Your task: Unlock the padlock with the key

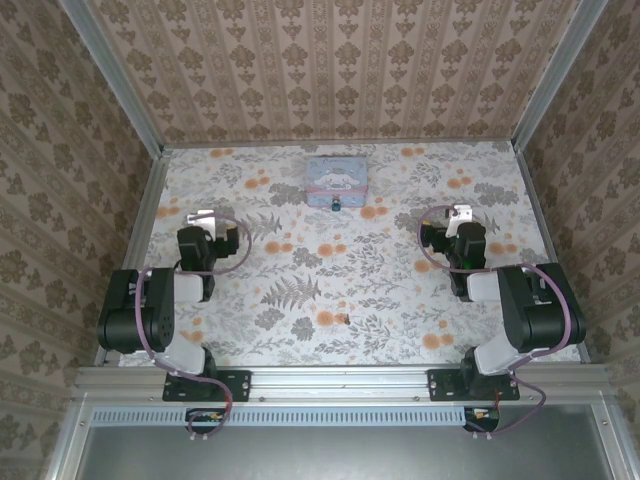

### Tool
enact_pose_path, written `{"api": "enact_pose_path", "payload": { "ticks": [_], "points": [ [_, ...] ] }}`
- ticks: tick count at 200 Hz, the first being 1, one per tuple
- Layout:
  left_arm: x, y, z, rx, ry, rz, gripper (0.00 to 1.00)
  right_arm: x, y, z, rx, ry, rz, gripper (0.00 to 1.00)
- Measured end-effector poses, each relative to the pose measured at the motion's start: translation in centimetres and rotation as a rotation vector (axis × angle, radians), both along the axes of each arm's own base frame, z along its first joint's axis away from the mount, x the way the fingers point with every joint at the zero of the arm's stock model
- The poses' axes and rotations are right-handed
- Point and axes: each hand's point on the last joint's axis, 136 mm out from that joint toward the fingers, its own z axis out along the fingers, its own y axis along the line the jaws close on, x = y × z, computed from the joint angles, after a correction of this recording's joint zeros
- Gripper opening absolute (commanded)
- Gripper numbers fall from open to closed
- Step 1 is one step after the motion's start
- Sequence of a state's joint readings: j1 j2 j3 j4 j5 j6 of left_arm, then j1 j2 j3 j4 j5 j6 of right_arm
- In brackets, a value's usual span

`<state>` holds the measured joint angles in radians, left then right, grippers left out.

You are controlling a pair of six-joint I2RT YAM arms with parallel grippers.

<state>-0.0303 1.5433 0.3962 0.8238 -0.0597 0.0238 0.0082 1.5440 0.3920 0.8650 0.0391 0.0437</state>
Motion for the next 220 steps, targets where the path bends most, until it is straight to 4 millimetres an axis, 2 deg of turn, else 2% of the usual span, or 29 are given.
{"api": "enact_pose_path", "payload": {
  "ticks": [114, 141, 155, 168, 190, 220],
  "points": [
    [0.0, 0.0, 0.0, 0.0, 0.0, 0.0, 1.0, 0.0, -0.4, 0.1, -0.001, -0.006, -0.024, 1.0],
    [0.0, 0.0, 0.2, 0.0, -0.005, 0.0, 1.0, -1.2, -1.2, 0.4, -0.006, -0.029, -0.067, 0.99],
    [-0.1, 0.1, 1.0, 0.002, -0.019, 0.006, 1.0, -1.9, -1.5, 1.3, -0.003, -0.043, -0.09, 0.99],
    [-0.3, 0.3, 1.8, 0.005, -0.032, 0.014, 1.0, -2.2, -1.8, 3.0, 0.007, -0.065, -0.111, 0.99],
    [-0.4, 0.4, 4.5, 0.007, -0.066, 0.024, 1.0, -1.6, -2.1, 6.4, 0.056, -0.098, -0.143, 1.0],
    [0.3, 0.3, 7.8, -0.004, -0.071, 0.024, 1.0, -1.2, -1.7, 8.6, 0.165, -0.09, -0.145, 1.0]
  ]
}}
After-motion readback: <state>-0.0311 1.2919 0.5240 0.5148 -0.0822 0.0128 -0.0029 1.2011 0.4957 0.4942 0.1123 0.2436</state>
